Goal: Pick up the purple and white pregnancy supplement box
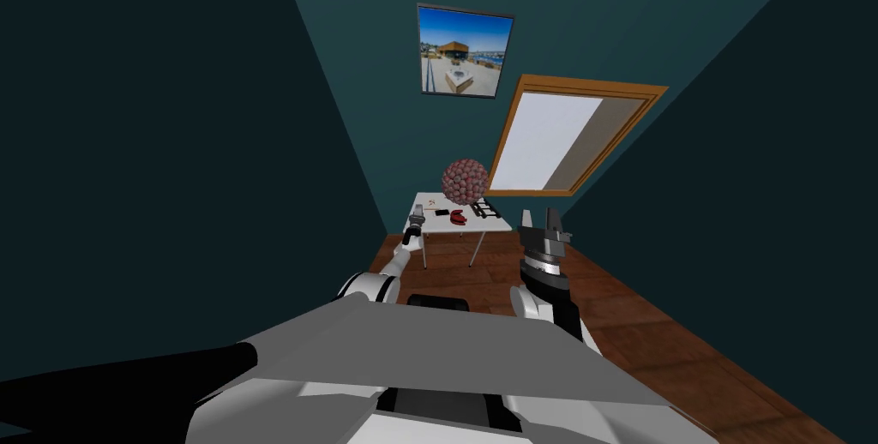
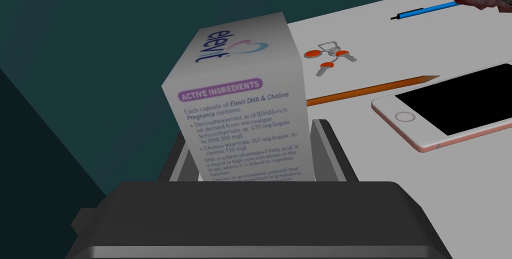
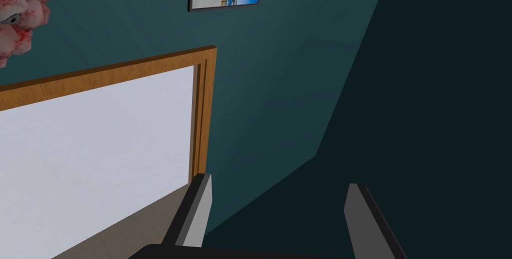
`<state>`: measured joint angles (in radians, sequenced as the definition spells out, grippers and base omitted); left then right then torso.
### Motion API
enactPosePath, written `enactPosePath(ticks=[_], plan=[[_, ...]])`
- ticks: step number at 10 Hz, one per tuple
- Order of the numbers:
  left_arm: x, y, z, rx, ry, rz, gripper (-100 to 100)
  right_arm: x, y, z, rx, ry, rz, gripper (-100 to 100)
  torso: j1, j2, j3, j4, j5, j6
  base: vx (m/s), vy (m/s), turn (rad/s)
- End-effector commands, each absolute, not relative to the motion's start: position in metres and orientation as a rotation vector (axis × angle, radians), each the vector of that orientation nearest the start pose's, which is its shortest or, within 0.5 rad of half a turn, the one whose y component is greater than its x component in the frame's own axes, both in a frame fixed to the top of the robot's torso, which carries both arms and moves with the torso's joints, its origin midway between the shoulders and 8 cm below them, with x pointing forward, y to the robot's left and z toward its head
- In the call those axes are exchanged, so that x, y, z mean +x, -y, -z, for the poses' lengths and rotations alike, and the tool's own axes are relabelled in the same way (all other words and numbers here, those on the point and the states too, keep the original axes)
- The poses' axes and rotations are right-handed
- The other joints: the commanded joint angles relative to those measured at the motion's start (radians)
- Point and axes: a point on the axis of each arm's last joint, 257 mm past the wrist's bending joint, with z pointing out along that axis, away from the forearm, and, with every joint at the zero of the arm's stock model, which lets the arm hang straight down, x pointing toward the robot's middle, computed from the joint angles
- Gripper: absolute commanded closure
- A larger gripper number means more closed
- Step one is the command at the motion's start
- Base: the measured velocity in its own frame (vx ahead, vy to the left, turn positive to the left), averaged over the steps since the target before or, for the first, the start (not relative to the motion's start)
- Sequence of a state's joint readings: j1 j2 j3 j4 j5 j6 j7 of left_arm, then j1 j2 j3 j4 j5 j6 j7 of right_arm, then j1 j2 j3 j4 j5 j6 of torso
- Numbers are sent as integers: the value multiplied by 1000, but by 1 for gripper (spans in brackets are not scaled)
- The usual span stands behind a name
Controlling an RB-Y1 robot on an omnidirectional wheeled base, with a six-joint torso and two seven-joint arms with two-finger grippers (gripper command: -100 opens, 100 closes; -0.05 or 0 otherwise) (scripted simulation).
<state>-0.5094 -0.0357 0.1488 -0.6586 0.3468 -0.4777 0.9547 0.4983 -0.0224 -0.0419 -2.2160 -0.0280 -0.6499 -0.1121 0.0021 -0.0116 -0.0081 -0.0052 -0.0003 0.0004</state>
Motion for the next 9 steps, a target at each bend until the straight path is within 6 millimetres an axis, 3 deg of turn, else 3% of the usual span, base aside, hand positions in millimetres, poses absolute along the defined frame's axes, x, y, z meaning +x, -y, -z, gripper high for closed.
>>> enactPosePath(ticks=[1,4,5,7,8,9], plan=[[615,-210,296,-2060,-147,2012,100,327,292,-25,619,-523,-1403,0,0,0,0,0,0,0,92,3,-38],[608,-221,292,-2032,-120,2024,100,327,292,-25,619,-522,-1403,0,4,0,-3,-4,1,-4,10,-7,-3],[599,-218,302,-2051,-143,2002,100,327,292,-25,619,-522,-1403,0,5,1,-2,-4,1,-5,44,-5,-73],[587,-231,302,-2032,-114,2002,100,327,292,-25,619,-522,-1403,0,5,-4,-6,-8,3,-3,54,1,-35],[587,-232,298,-2022,-109,2010,100,327,292,-25,619,-522,-1403,0,7,-4,-7,-10,3,-5,12,1,4],[578,-226,308,-2045,-133,1990,100,327,292,-25,619,-522,-1403,0,8,-3,-7,-10,3,-6,56,5,-63]])
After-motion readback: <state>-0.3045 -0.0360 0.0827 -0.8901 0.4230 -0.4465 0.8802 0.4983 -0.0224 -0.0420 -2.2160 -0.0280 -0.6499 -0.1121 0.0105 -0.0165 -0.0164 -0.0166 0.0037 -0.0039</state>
